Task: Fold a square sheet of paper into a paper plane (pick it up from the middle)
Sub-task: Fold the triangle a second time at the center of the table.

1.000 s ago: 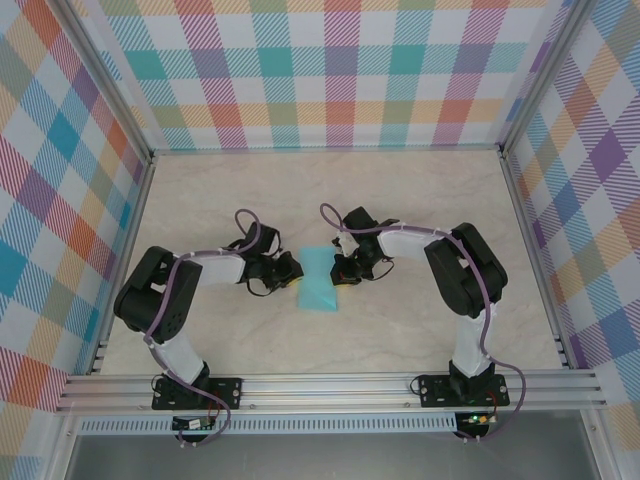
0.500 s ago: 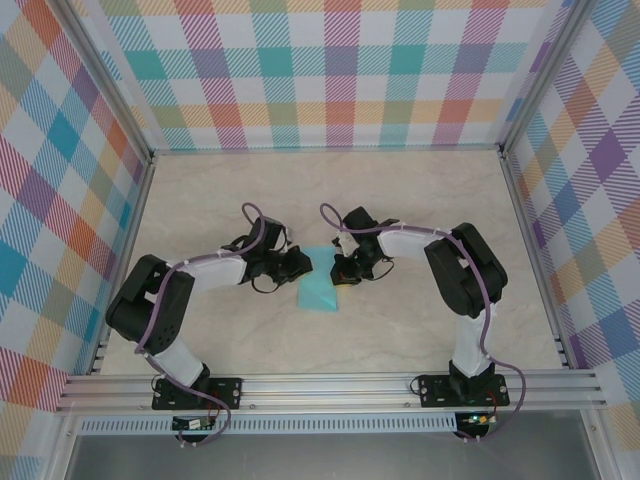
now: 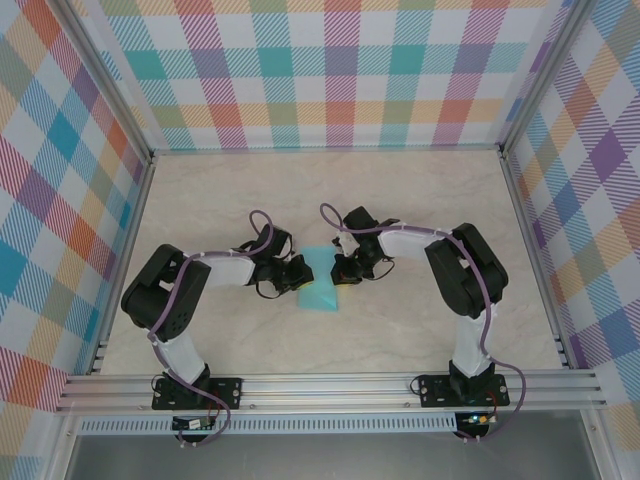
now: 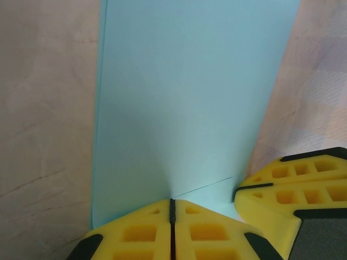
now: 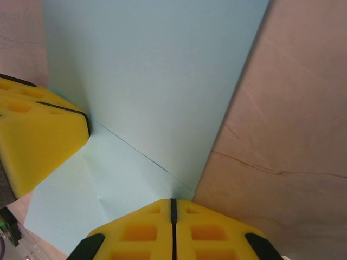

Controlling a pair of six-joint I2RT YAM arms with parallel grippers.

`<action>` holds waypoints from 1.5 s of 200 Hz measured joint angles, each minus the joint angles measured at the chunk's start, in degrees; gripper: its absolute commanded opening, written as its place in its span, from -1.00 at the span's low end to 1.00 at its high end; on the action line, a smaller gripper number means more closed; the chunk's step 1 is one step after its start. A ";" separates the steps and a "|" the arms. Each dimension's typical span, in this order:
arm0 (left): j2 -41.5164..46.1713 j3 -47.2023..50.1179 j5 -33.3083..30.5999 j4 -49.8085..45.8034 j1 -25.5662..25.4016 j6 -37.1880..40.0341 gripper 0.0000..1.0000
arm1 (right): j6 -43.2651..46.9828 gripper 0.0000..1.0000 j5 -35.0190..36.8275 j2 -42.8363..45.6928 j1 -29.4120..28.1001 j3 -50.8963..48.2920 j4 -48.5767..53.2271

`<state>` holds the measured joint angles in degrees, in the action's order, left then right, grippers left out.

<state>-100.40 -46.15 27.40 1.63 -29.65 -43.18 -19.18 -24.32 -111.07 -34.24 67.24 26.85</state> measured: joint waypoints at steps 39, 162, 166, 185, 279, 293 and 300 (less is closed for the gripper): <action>0.28 0.50 -0.57 0.35 -0.24 0.17 -0.92 | -0.07 -0.83 -0.76 6.64 -0.15 0.00 1.05; 1.16 1.77 -1.81 1.75 -0.61 0.13 -0.99 | -5.68 -1.00 0.24 5.09 -8.63 -1.68 -1.70; 1.14 1.77 -1.81 1.73 -0.61 0.13 -0.99 | -5.68 -1.00 0.39 4.85 -8.63 -1.68 -1.75; 1.14 1.77 -1.84 1.75 -0.61 -0.04 -1.00 | -5.70 -1.00 0.90 3.78 -8.63 -1.68 -1.84; 1.14 1.77 -2.34 1.53 -0.70 -0.74 -1.00 | -4.61 -1.00 1.07 2.34 -8.63 -1.68 -0.74; 1.14 1.77 -2.51 1.51 -0.72 -0.92 -1.00 | -4.02 -1.00 1.36 2.29 -8.63 -1.68 -0.33; 1.14 1.75 -2.58 1.49 -0.72 -0.94 -1.00 | -3.82 -1.00 1.40 2.25 -8.63 -1.68 -0.15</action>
<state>-99.26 -44.40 24.82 3.11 -30.37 -44.12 -23.00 -22.92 -108.81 -42.87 65.56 26.70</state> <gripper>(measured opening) 0.042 0.046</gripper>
